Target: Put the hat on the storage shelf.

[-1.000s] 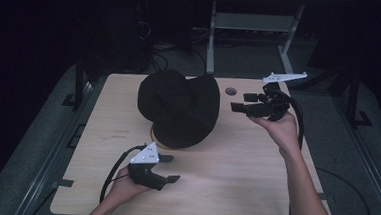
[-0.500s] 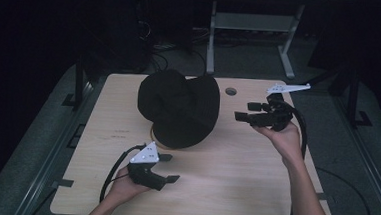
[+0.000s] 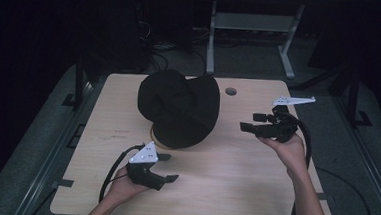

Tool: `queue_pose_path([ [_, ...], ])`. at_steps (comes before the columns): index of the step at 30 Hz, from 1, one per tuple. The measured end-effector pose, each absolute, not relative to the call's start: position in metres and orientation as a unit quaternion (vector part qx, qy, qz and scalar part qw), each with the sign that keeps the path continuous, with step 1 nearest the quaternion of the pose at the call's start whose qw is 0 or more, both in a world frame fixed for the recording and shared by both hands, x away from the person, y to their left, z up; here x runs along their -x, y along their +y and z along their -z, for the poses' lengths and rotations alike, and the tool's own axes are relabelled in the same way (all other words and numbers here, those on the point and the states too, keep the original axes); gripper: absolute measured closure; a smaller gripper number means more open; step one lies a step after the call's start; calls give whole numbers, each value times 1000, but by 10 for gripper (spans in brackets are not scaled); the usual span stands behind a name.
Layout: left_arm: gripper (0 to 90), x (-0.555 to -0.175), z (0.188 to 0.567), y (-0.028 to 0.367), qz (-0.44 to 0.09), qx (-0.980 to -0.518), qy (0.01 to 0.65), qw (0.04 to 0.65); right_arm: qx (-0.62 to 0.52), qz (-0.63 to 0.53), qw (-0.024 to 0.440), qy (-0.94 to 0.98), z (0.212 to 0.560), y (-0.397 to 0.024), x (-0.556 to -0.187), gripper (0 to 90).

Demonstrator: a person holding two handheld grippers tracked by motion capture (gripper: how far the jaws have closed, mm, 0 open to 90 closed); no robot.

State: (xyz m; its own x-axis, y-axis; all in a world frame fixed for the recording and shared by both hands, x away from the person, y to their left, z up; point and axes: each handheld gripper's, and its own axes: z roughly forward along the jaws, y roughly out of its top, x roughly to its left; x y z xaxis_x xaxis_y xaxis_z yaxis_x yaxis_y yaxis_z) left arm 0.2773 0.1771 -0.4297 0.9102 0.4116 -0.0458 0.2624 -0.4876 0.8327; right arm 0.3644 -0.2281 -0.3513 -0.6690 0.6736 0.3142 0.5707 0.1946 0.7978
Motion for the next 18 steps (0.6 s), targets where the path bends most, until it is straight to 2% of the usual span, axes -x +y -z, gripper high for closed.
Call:
queue_pose_path([
  [18,258,-276,430,179,-86,-860,195,464,-419,-485,44,766,378,-244,-343,215],
])
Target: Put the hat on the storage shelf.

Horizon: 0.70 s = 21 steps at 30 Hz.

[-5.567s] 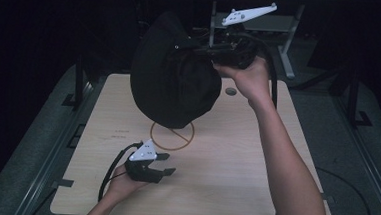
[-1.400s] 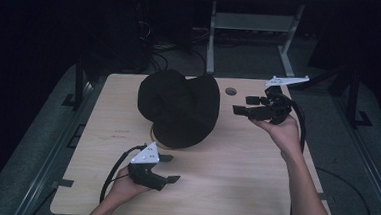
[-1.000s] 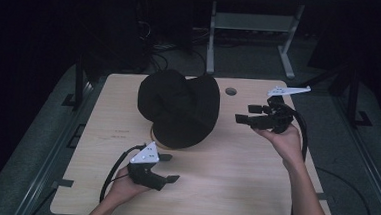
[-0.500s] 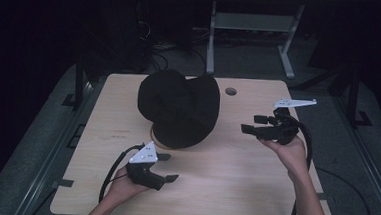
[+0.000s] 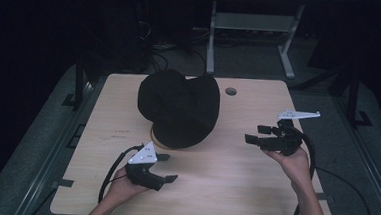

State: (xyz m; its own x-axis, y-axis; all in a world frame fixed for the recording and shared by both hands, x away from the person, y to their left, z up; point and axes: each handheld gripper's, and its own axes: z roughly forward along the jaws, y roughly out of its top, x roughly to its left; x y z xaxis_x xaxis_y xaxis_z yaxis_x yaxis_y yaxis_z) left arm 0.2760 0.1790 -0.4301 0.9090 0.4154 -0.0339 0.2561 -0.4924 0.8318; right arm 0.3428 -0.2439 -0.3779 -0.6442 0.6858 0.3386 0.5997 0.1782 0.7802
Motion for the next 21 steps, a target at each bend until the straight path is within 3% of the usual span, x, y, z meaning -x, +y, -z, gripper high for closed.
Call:
queue_pose_path([
  [21,244,-277,428,184,-84,-855,207,468,-454,-503,60,733,416,-284,-297,219],
])
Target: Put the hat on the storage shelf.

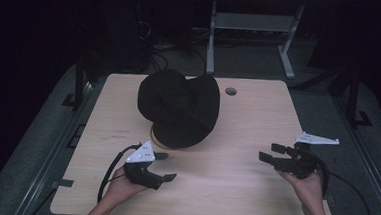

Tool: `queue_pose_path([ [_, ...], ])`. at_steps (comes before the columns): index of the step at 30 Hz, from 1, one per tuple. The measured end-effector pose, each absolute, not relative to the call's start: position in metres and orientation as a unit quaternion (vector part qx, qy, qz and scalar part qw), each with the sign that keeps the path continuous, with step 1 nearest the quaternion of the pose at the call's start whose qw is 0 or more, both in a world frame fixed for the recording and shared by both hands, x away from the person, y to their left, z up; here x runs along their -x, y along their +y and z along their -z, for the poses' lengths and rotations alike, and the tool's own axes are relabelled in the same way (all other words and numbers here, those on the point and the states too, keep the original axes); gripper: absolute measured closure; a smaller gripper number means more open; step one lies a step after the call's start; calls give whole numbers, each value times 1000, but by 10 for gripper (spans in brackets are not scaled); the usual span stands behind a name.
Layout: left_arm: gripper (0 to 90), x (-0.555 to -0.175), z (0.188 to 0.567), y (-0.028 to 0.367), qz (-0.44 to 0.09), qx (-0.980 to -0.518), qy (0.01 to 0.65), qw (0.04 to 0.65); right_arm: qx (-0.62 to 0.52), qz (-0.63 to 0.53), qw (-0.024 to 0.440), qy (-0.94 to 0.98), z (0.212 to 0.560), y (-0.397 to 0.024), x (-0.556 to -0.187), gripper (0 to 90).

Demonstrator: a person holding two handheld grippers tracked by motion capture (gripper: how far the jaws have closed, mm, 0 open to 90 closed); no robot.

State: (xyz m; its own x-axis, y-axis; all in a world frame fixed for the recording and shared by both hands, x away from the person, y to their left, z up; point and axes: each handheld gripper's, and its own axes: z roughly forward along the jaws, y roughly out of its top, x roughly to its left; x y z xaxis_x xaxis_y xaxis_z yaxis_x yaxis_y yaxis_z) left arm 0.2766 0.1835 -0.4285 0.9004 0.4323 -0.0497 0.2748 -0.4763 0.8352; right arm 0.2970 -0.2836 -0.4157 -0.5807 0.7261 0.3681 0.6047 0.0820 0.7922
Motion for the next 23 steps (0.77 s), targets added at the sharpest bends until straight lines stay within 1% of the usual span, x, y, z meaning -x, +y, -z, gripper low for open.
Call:
queue_pose_path([
  [12,243,-275,428,185,-85,-851,215,471,-468,-507,58,722,436,-300,-269,209],
  [21,244,-272,428,184,-91,-854,214,465,-459,-526,71,713,447,-297,-244,204],
  [23,243,-272,427,184,-89,-851,217,471,-452,-542,77,704,454,-292,-232,187],
])
